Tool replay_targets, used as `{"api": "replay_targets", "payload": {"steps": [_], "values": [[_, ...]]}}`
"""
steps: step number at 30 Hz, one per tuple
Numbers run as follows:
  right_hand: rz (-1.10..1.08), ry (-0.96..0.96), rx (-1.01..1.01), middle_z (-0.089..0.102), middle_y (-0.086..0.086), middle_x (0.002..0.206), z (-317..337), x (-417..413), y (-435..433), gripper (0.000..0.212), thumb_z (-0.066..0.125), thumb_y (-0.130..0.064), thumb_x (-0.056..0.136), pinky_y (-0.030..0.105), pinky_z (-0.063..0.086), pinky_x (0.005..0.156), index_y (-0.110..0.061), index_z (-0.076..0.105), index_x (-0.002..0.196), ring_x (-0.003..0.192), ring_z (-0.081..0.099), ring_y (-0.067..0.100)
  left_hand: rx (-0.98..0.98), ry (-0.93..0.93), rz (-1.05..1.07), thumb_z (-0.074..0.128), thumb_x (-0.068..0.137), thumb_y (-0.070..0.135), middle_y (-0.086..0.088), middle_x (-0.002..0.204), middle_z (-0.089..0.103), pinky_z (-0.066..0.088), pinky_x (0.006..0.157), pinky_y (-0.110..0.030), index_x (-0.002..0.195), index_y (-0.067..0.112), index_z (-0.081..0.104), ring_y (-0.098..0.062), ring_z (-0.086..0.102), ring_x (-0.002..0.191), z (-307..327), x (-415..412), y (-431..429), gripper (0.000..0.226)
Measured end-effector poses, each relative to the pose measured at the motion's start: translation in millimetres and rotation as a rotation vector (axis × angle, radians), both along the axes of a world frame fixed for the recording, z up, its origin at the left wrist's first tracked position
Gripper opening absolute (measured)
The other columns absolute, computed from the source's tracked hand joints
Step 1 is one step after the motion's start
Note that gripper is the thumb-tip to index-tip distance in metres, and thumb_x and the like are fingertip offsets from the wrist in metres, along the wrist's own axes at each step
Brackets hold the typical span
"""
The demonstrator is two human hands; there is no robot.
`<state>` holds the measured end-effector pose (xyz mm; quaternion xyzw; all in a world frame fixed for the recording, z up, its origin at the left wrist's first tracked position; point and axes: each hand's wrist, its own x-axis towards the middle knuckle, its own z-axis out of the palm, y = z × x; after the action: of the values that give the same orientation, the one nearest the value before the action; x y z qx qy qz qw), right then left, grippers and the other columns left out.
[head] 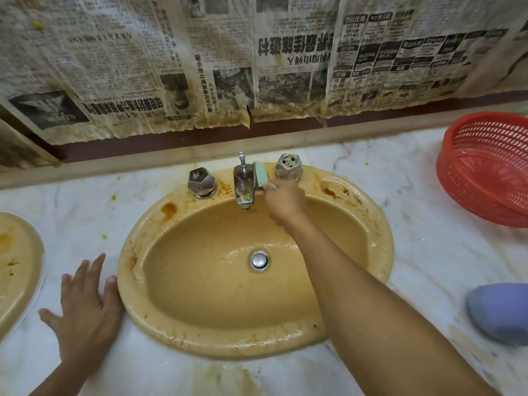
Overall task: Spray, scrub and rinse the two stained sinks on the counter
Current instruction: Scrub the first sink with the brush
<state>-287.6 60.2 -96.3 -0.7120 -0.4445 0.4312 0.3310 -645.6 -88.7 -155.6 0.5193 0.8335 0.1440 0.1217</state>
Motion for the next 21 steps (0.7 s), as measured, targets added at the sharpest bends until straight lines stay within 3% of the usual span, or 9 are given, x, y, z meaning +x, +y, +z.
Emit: {"api": "replay_targets", "payload": {"steps": [2, 4, 6, 8, 9, 12, 15, 18, 21], "values": [[0.012, -0.048, 0.005, 0.070, 0.012, 0.094, 6, -3, 23, 0.031, 0.049, -0.022, 0.105, 0.045, 0.058, 0.078, -0.003, 0.073, 0.111, 0.088, 0.065, 0.035, 0.014, 0.008, -0.007, 0.012, 0.098, 0.066, 0.006, 0.169, 0.023, -0.003, 0.117, -0.071, 0.157, 0.046, 0.022, -0.019, 0.007, 0.158, 0, 1, -1, 0.063], [0.001, -0.065, 0.023, 0.069, 0.013, 0.096, 9, -8, 28, 0.030, 0.049, -0.019, 0.104, 0.045, 0.055, 0.084, -0.003, 0.073, 0.112, 0.093, 0.062, 0.036, 0.018, 0.006, -0.008, 0.012, 0.098, 0.066, 0.005, 0.169, 0.023, -0.002, 0.117, -0.071, 0.157, 0.046, 0.022, -0.019, 0.007, 0.158, 1, 1, -2, 0.063], [-0.013, -0.043, 0.017, 0.071, 0.011, 0.092, 2, -6, 14, 0.027, 0.051, -0.021, 0.104, 0.044, 0.058, 0.070, -0.010, 0.075, 0.112, 0.084, 0.066, 0.036, 0.013, 0.010, -0.013, 0.012, 0.098, 0.066, 0.005, 0.169, 0.023, -0.003, 0.117, -0.071, 0.157, 0.046, 0.022, -0.019, 0.007, 0.158, 1, 0, -2, 0.063], [-0.014, 0.004, -0.020, 0.065, 0.005, 0.075, -3, -2, -7, 0.022, 0.053, -0.022, 0.103, 0.031, 0.047, 0.047, -0.021, 0.075, 0.106, 0.062, 0.061, 0.030, 0.007, 0.019, -0.016, 0.011, 0.099, 0.064, 0.005, 0.169, 0.023, -0.002, 0.117, -0.072, 0.157, 0.047, 0.022, -0.019, 0.007, 0.158, 1, 0, -1, 0.062], [-0.004, 0.015, -0.033, 0.063, 0.005, 0.071, -4, -2, -12, 0.022, 0.053, -0.022, 0.103, 0.027, 0.042, 0.044, -0.021, 0.075, 0.105, 0.057, 0.056, 0.027, 0.006, 0.021, -0.014, 0.011, 0.099, 0.064, 0.005, 0.169, 0.023, -0.002, 0.117, -0.072, 0.157, 0.046, 0.022, -0.020, 0.007, 0.158, 1, 0, -1, 0.062], [-0.024, -0.029, -0.028, 0.070, 0.012, 0.090, 4, -4, 15, 0.025, 0.053, -0.019, 0.101, 0.035, 0.056, 0.062, -0.006, 0.074, 0.106, 0.078, 0.064, 0.031, 0.004, 0.030, -0.019, 0.011, 0.099, 0.063, 0.004, 0.169, 0.023, -0.001, 0.116, -0.073, 0.156, 0.046, 0.024, -0.021, 0.007, 0.158, 0, 2, 0, 0.061], [-0.035, -0.132, -0.033, 0.049, 0.007, 0.085, 24, -10, 38, 0.024, 0.051, -0.015, 0.103, 0.019, 0.048, 0.066, 0.000, 0.067, 0.113, 0.089, 0.046, 0.024, 0.003, 0.034, -0.022, 0.011, 0.098, 0.064, 0.004, 0.169, 0.023, 0.000, 0.116, -0.073, 0.156, 0.046, 0.025, -0.021, 0.007, 0.158, 1, 0, -1, 0.062], [0.091, -0.223, -0.067, 0.048, 0.008, 0.081, 26, 1, 26, 0.025, 0.048, -0.011, 0.102, 0.040, 0.056, 0.081, 0.003, 0.065, 0.115, 0.087, 0.053, 0.025, 0.000, 0.041, -0.023, 0.010, 0.099, 0.064, 0.003, 0.168, 0.024, 0.000, 0.116, -0.073, 0.156, 0.046, 0.025, -0.021, 0.007, 0.158, 1, -1, -1, 0.062], [0.203, -0.335, -0.096, 0.062, 0.011, 0.101, 29, 23, 1, 0.027, 0.051, -0.023, 0.104, 0.032, 0.047, 0.053, -0.006, 0.067, 0.119, 0.071, 0.058, 0.022, 0.003, 0.013, -0.015, 0.011, 0.099, 0.064, 0.003, 0.169, 0.023, 0.000, 0.117, -0.072, 0.156, 0.048, 0.025, -0.021, 0.007, 0.158, 1, -1, 0, 0.061]]}}
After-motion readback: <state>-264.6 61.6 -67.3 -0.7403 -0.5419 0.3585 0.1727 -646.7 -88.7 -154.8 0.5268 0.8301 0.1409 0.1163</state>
